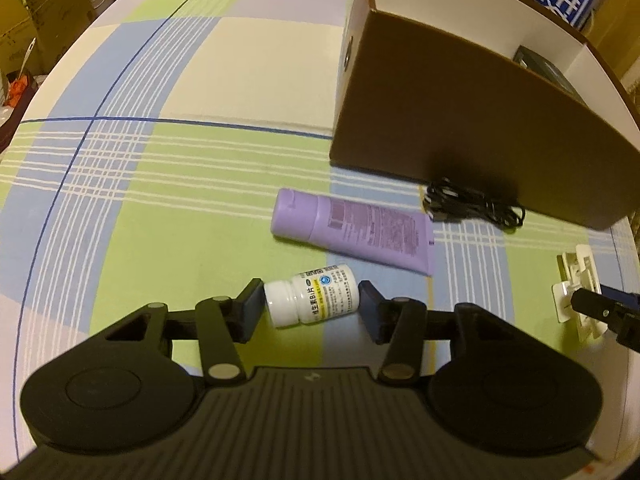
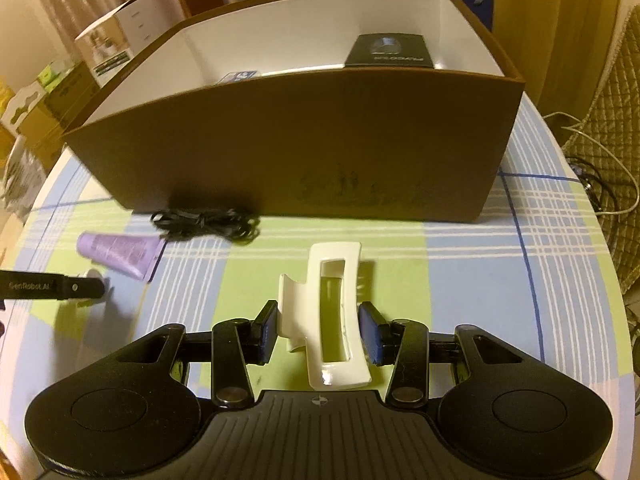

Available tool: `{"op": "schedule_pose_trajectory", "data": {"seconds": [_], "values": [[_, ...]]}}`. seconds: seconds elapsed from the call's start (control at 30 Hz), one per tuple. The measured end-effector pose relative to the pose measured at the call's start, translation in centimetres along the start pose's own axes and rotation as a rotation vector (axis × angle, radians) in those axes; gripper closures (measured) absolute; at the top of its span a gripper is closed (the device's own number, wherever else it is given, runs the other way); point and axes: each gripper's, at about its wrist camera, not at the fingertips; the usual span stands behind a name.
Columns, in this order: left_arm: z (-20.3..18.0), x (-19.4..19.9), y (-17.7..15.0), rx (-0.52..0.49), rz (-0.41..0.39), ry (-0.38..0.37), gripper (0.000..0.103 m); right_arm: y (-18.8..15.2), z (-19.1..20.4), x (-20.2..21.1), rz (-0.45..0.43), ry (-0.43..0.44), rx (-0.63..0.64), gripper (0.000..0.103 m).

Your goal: Organize objects

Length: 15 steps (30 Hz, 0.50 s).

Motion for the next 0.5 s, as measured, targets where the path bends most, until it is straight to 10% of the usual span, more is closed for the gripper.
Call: {"op": "schedule_pose_trajectory", "data": {"seconds": [0.5], "values": [[-2.8,2.9,-6.1,-0.247,0.01,-0.078,0.058,-4.2,3.5,1.7,0.105,0.109,0.139,0.062]]}}
Point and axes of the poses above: each gripper's, at about its wrist camera, not at the fingertips, and x roughly against the way its jaws point, z to its left, y to its top, and after that the axes turned 4 degrees about y, right-handed
